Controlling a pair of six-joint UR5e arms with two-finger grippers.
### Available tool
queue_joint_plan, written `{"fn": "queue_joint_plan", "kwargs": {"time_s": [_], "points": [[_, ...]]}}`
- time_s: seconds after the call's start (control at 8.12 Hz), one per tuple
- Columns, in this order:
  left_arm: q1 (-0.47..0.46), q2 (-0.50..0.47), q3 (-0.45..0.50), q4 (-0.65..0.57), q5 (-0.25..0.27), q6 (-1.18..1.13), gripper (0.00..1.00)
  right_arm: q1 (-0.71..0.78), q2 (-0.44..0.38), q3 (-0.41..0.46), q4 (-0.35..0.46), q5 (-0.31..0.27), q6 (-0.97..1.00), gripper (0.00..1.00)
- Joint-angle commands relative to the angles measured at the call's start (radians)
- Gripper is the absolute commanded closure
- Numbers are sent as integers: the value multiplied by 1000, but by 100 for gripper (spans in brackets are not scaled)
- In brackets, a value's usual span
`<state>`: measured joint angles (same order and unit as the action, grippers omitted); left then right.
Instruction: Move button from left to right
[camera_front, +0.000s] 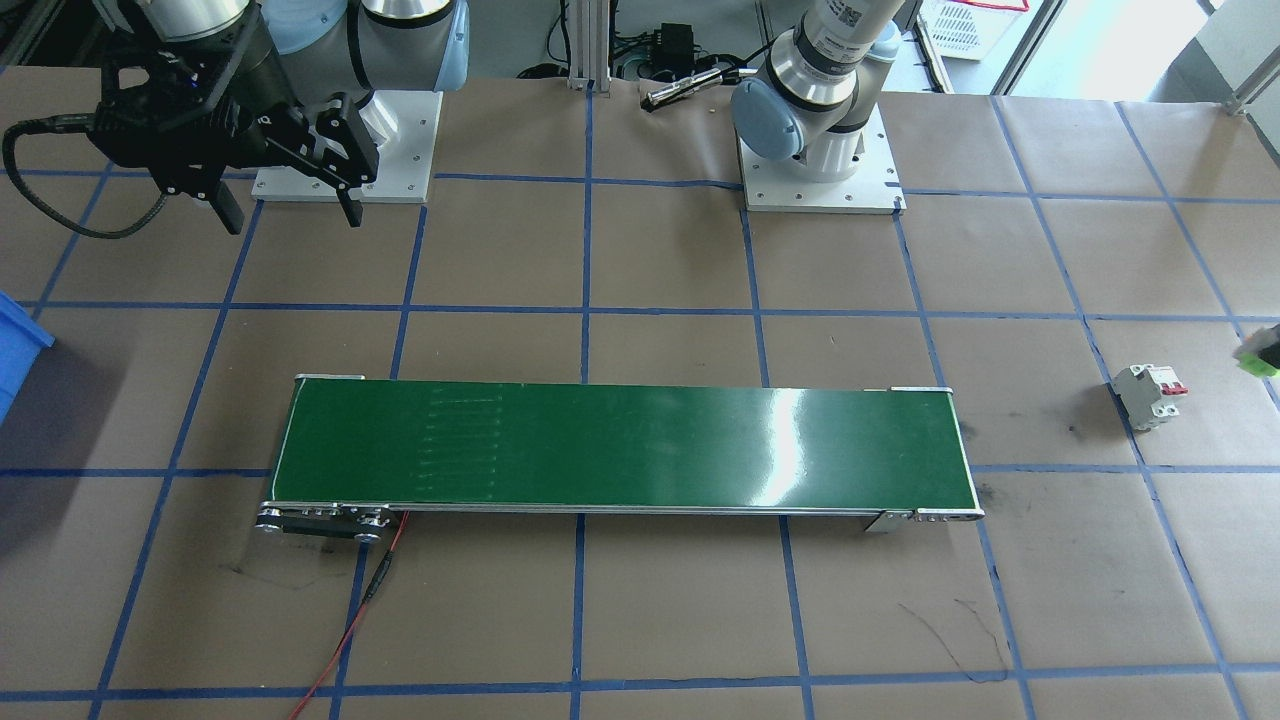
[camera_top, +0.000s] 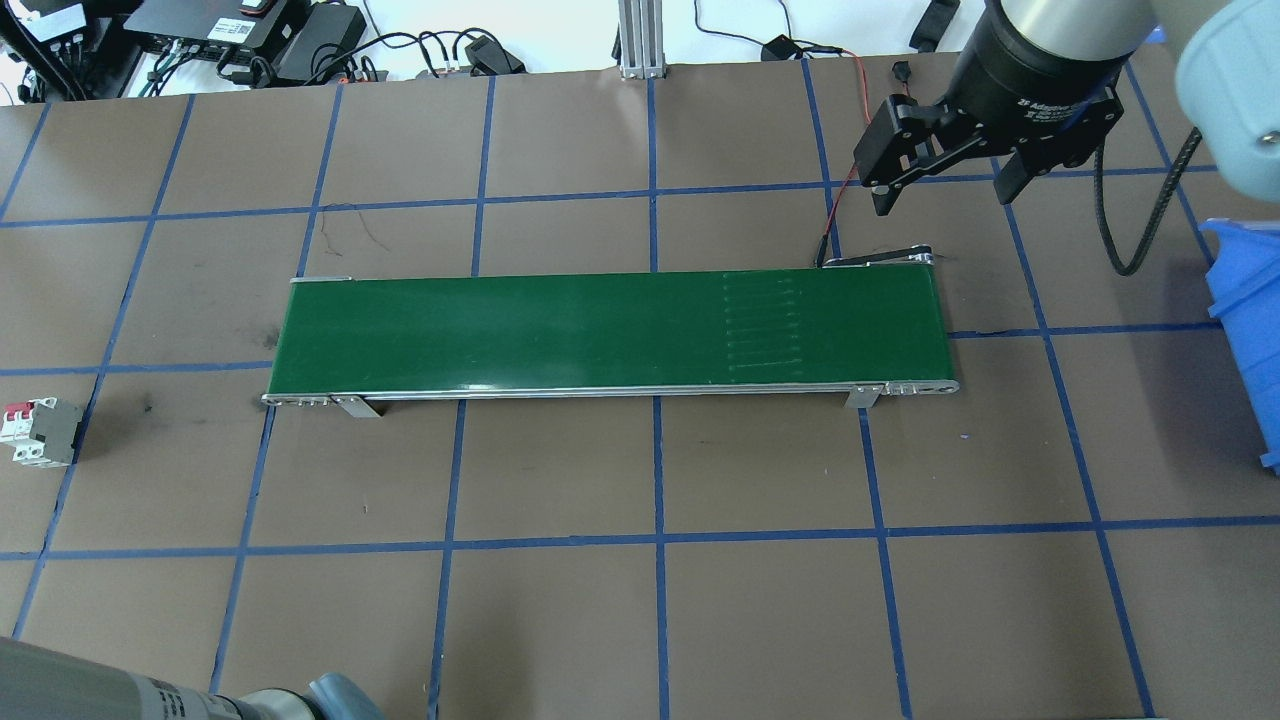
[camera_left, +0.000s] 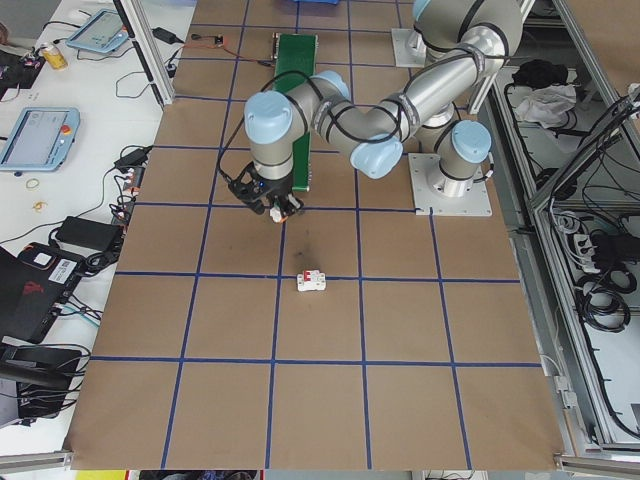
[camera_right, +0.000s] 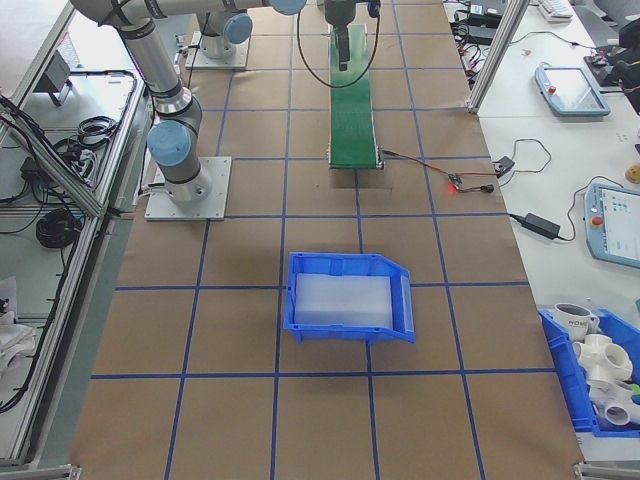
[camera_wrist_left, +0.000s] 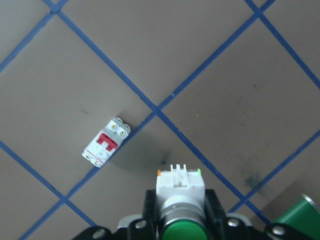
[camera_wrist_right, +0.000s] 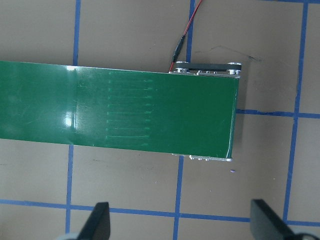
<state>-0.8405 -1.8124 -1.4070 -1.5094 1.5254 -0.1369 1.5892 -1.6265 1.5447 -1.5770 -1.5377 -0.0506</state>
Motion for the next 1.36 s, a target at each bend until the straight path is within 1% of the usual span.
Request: {"fn": "queue_joint_plan", "kwargs": {"time_s": [0.0,0.12,0.25,0.49,0.62,0.74,0.86,0.99,1.11,1.23], "points": [[-193,170,-198,-11,1,-540,98,0,0,0,0,-1,0,0],[-234,198,-257,-9,-1,-606,98,0,0,0,0,-1,0,0],[-270,200,-323,53,-2,-715,98,0,0,0,0,-1,0,0],[-330,182,-444,316,1,-889,98,0,0,0,0,-1,0,0],[-365,162,-472,392,1,-999,99,0,0,0,0,-1,0,0],[-380,150,-472,397,1,-1018,100,0,0,0,0,-1,0,0],[-387,109,-472,403,-7,-1033,100,0,0,0,0,-1,0,0],[-414,60,-471,416,-4,-1059,100,0,0,0,0,-1,0,0],[-443,42,-471,428,1,-1066,100,0,0,0,0,-1,0,0],[-449,32,-472,429,-1,-1078,100,0,0,0,0,-1,0,0]]}}
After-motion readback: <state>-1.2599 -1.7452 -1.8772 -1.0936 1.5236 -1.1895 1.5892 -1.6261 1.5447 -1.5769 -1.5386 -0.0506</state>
